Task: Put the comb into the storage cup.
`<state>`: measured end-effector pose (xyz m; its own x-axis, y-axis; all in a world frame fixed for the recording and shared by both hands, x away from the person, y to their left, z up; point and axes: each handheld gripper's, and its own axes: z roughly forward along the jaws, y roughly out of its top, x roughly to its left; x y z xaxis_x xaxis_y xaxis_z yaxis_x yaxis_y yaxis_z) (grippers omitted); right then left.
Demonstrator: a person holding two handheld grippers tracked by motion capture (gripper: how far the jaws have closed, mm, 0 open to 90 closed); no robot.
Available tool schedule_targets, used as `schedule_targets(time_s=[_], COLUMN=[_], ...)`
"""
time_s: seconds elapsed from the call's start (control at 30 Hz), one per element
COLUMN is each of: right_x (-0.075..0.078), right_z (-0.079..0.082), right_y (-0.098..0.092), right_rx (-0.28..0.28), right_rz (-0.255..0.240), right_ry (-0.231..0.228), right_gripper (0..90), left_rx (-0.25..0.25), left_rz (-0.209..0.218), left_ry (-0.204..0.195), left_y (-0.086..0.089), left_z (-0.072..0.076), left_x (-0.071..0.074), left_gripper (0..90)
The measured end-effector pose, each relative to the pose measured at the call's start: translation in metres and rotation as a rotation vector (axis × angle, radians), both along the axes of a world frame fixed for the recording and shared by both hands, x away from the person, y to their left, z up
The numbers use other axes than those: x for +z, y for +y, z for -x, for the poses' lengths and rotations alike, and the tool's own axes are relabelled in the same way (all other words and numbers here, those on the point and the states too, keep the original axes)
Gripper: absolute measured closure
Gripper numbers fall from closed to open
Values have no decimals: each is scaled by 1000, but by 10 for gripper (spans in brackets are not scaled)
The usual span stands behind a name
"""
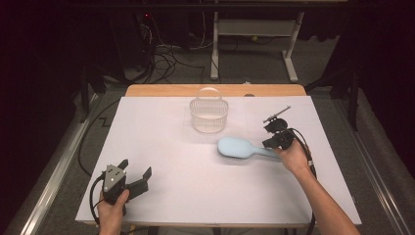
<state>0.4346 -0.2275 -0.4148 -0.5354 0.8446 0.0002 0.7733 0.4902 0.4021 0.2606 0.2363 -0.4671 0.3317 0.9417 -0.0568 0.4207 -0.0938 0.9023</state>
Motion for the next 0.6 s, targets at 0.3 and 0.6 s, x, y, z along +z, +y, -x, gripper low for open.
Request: schedule_targets(time_s=[0.3, 0.6], right_x=[0, -1], right_z=[6, 13], right_y=[-1, -1], right_rx=[12, 44], right_rz=[1, 2], right_ry=[6, 12], right_gripper=[900, 900], left_rx=[-1, -2], left_rz=[-1, -3], left_ry=[1, 3], left_y=[0, -1], left_z=[0, 0], left_x=[0, 0], left_gripper=[150, 150])
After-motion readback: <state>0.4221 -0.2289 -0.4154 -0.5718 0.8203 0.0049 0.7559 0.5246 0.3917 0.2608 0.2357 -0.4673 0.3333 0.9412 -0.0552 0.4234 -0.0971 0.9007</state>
